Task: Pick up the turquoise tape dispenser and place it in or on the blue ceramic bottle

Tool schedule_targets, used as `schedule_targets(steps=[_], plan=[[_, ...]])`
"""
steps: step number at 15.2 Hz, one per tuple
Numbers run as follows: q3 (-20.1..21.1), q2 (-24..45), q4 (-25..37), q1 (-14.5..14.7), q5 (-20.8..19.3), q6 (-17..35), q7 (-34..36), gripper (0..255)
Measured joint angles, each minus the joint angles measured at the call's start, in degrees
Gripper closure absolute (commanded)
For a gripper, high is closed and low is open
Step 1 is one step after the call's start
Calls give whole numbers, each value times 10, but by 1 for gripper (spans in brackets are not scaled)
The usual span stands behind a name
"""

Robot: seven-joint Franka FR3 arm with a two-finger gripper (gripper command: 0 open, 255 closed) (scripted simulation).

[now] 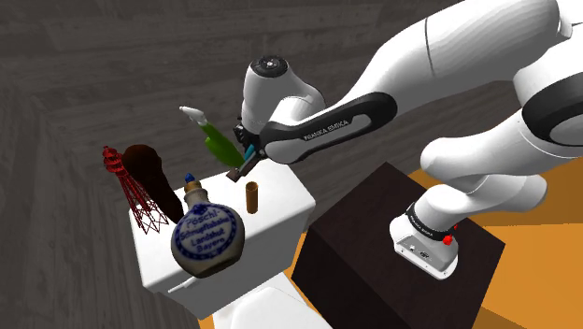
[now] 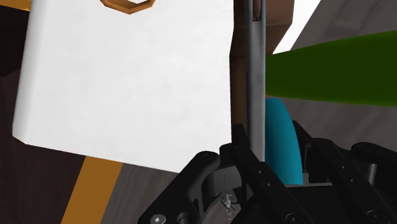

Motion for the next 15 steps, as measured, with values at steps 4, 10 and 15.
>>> schedule_targets(steps=[4,10,15], plan=[[-53,20,8,48,-28,-27,15,255],[-132,42,25,121,-59,-67,28,255],[-206,48,43,191,-69,-105,29,255]])
